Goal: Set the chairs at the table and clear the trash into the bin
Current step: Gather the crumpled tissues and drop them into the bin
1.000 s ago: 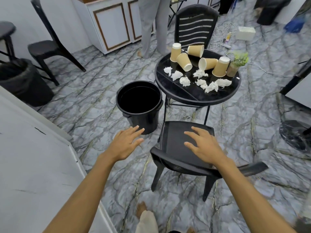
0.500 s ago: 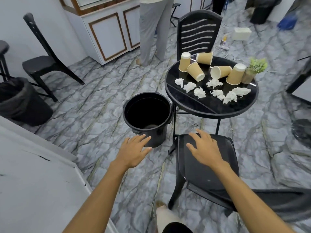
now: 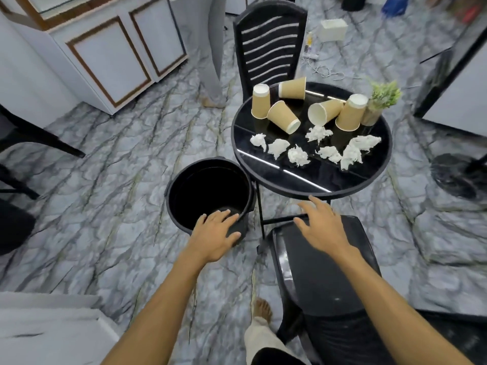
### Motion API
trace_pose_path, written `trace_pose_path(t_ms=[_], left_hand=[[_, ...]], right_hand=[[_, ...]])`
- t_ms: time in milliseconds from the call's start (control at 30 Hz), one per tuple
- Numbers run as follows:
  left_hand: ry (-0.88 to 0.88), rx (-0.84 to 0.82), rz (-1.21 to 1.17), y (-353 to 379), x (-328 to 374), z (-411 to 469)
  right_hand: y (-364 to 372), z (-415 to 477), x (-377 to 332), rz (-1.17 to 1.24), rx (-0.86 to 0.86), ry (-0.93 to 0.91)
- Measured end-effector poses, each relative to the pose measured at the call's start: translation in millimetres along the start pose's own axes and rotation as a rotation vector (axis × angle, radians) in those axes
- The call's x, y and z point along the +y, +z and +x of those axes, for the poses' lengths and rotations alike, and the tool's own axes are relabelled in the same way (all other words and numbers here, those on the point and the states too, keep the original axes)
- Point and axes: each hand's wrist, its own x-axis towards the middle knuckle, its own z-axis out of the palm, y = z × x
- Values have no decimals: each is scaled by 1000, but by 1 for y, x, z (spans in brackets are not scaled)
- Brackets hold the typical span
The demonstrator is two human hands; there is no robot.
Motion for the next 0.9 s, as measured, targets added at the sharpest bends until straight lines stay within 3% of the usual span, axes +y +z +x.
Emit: trace_pose_path(t_ms=[467, 900], left_hand=[[171, 132, -44, -57, -14, 170], [251, 68, -248, -70, -16, 332]], right_hand=[[-13, 120, -12, 101, 109, 188], [5, 239, -3, 250, 187, 417]])
